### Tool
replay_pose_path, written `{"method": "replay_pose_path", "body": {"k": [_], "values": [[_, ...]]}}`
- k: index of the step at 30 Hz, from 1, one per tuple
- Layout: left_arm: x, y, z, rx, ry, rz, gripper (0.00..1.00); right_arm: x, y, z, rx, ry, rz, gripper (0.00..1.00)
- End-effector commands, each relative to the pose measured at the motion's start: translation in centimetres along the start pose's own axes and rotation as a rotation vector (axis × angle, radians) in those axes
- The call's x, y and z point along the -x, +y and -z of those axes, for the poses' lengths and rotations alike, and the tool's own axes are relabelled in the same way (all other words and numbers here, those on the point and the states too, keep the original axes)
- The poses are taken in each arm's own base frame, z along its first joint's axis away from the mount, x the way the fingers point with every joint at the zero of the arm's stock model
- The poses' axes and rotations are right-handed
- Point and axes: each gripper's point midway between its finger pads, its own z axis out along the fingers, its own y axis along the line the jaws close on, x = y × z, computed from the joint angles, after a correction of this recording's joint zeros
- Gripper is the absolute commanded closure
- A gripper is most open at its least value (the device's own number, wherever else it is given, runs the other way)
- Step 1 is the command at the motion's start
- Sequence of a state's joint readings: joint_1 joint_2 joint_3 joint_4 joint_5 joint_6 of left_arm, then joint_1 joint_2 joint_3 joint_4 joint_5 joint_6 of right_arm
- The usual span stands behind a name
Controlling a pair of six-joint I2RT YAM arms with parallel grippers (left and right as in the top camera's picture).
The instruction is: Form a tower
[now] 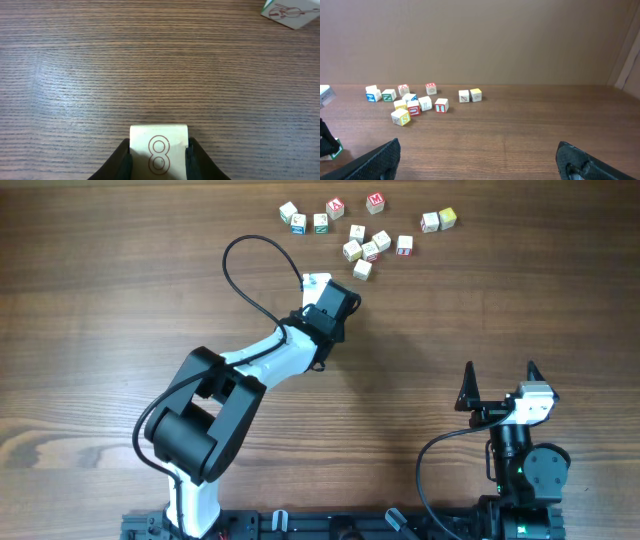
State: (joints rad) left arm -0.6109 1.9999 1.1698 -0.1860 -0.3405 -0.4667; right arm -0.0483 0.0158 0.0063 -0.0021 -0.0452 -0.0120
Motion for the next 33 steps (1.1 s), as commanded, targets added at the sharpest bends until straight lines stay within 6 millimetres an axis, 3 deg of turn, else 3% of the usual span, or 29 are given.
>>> {"method": "replay_pose_path", "body": {"k": [1, 8, 19, 22, 33], "values": [[-2.7, -1.0, -0.4, -0.076, 0.103, -0.068, 0.76, 0.0, 0.4, 0.0, 0.021, -0.001, -0.012, 0.00], [-3.8, -0.4, -0.3, -0.054, 0.148, -0.095, 0.75, 0.0, 0.4, 0.0, 0.021, -0.002, -0.013, 0.00], [-4.2, -1.5, -0.1, -0.114, 0.170, -0.091, 0.74, 0.0, 0.4, 0.0, 0.021, -0.002, -0.012, 0.00], [-4.2, -1.5, -0.1, -0.114, 0.170, -0.091, 0.67, 0.0, 0.4, 0.0, 0.021, -0.001, -0.012, 0.00], [-4.0, -1.6, -0.1, -0.117, 0.164, -0.089, 0.59, 0.0, 0.4, 0.0, 0.021, -0.001, -0.013, 0.00]]}}
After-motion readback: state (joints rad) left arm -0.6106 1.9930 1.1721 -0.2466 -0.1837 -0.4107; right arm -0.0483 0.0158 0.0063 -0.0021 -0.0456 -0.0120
